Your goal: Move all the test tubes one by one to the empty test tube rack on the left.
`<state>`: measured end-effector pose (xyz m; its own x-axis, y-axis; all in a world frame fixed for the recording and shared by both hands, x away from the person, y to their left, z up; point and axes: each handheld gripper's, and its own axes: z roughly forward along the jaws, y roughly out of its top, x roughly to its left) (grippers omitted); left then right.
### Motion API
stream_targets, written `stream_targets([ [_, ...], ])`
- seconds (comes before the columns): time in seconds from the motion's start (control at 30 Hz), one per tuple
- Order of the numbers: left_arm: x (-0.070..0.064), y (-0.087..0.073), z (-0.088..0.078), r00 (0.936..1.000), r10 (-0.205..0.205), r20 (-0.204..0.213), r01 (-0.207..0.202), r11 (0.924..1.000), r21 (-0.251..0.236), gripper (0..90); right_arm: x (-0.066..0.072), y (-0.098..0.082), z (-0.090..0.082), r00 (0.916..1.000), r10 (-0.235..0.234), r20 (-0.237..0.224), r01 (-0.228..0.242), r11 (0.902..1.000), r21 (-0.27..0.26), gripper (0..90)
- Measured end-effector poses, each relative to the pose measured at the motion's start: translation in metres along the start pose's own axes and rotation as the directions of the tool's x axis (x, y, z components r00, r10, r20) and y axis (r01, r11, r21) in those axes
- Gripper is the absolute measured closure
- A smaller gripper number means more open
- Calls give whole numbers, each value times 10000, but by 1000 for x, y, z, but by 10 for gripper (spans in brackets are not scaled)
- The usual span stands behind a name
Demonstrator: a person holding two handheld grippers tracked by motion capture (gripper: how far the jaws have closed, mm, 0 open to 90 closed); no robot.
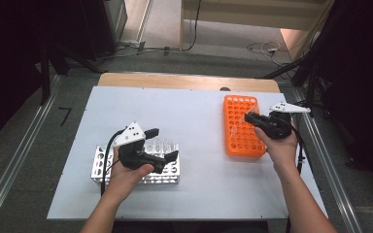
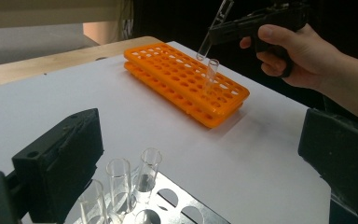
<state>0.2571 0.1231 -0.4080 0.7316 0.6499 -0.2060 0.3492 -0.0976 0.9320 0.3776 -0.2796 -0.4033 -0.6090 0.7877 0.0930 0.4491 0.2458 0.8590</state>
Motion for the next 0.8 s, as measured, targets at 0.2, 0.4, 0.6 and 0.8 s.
stream_targets([
  [0.2,-1,1,0,10000,29,16,-29,10000,-4,0,14,2,-14,9985,-473,-261,471,9988,-90,744],
  [0.4,-3,2,0,9999,78,64,-78,10000,-39,0,27,1,-27,9953,-762,-595,747,9969,-264,744],
  [0.6,-7,3,2,9998,144,127,-144,9999,-32,0,41,-1,-34,9905,-953,-996,929,9953,-292,744],
  [0.8,-11,4,3,9994,235,235,-235,9997,-22,0,59,-6,-31,9809,-1244,-1496,1238,9922,-134,744],
])
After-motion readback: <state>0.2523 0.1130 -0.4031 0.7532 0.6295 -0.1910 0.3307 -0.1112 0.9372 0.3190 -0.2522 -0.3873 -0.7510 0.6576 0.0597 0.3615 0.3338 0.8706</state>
